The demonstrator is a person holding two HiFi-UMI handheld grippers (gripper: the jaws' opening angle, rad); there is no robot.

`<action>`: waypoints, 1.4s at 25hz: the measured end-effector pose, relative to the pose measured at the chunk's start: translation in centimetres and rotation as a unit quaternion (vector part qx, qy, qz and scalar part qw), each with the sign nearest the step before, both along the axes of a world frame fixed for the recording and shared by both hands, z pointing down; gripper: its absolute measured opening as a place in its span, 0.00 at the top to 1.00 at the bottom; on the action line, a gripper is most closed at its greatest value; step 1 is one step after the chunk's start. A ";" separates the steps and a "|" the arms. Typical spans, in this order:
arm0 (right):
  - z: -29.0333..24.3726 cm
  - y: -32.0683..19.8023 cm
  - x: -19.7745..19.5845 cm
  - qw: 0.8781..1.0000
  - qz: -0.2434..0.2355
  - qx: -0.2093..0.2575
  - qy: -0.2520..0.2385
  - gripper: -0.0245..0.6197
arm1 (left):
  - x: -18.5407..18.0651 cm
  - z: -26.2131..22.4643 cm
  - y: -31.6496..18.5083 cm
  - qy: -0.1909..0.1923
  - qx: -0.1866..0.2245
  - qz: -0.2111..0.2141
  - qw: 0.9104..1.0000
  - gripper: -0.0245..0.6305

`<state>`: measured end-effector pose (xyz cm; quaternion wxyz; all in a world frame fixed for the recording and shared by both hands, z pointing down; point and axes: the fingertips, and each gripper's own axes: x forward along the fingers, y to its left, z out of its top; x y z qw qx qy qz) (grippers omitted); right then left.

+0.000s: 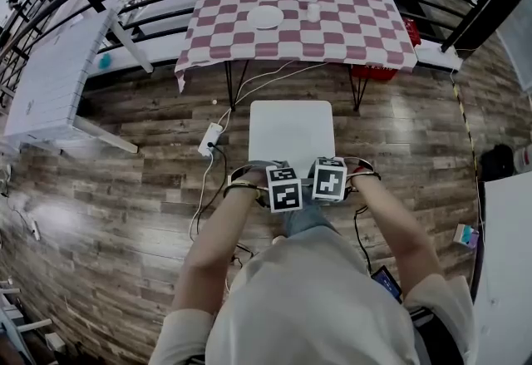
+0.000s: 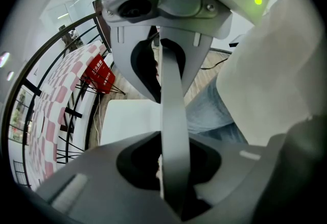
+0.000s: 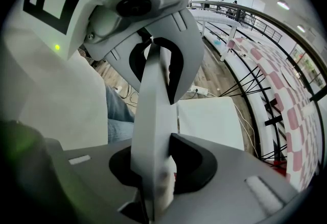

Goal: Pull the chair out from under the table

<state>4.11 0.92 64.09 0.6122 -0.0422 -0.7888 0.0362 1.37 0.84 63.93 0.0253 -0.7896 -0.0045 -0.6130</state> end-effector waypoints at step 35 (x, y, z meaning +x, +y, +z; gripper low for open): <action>0.3 9.2 -0.8 1.000 0.025 0.004 0.001 0.83 | -0.8 0.3 9.2 -0.003 0.004 0.017 1.000 0.84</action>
